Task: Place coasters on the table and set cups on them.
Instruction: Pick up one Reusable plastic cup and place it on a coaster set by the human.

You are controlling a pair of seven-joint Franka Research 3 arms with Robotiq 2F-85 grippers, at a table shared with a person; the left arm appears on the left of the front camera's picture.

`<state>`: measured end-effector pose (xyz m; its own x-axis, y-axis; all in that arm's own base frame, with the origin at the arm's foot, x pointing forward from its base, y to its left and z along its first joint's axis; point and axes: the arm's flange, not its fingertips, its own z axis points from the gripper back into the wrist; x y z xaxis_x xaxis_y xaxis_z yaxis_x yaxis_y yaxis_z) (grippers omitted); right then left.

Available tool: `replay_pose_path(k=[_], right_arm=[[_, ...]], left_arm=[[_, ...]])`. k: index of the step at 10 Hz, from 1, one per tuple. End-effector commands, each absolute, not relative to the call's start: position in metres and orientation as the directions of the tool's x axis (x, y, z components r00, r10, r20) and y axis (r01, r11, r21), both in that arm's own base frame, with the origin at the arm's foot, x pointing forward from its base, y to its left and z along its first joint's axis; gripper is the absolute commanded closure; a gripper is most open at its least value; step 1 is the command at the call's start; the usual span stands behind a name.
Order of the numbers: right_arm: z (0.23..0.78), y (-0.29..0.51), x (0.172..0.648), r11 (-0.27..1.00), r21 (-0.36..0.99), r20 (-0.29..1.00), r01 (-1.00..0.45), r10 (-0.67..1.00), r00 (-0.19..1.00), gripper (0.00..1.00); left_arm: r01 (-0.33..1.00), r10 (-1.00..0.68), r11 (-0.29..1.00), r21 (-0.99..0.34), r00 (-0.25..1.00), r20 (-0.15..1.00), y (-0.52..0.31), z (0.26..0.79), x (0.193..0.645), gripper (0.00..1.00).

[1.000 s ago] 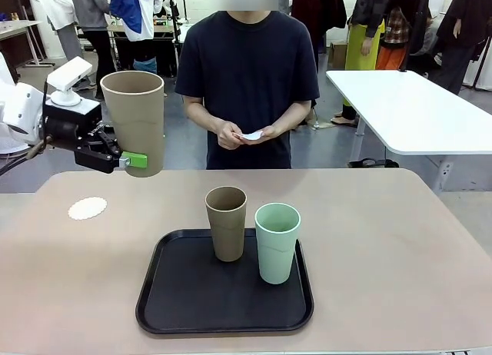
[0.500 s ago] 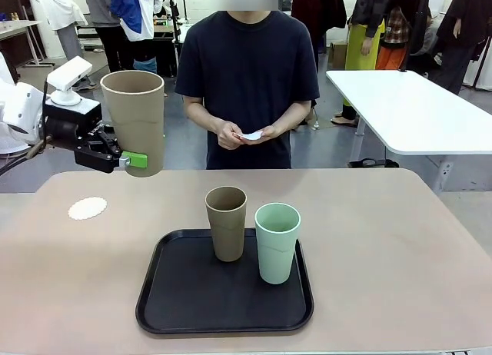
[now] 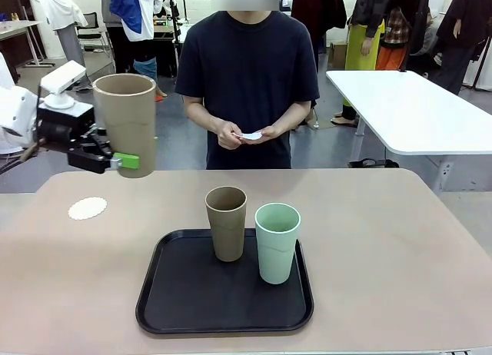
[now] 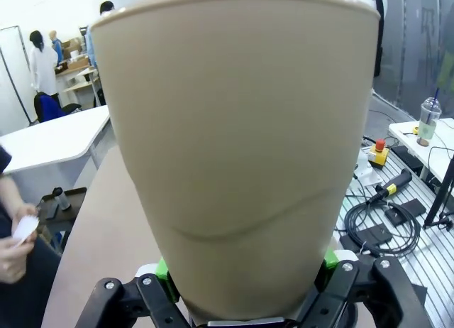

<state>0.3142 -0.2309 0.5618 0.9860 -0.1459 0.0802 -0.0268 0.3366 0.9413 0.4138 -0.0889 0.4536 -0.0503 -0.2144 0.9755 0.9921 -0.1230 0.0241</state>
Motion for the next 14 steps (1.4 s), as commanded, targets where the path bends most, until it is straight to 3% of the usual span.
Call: replay_pose_path(k=[1, 5, 7, 14], right_arm=[[0.561, -0.231, 0.316, 0.337, 0.941, 0.093, -0.039, -0.146, 0.985, 0.00], [0.561, -0.231, 0.316, 0.337, 0.941, 0.093, -0.039, -0.146, 0.985, 0.00], [0.561, -0.231, 0.316, 0.337, 0.941, 0.093, -0.039, -0.146, 0.985, 0.00], [0.561, -0.231, 0.316, 0.337, 0.941, 0.093, -0.039, -0.146, 0.985, 0.00]], left_arm=[[0.992, -0.196, -0.121, 0.029, -0.053, 0.979, -0.022, 0.434, 0.465, 0.21], [0.999, -0.196, 0.048, 0.010, -0.001, 0.981, 0.080, 0.428, 0.482, 0.21], [0.992, -0.165, 0.127, 0.015, 0.006, 0.986, 0.114, 0.422, 0.468, 0.21], [0.994, -0.199, 0.107, 0.013, 0.009, 0.980, 0.111, 0.420, 0.474, 0.21]])
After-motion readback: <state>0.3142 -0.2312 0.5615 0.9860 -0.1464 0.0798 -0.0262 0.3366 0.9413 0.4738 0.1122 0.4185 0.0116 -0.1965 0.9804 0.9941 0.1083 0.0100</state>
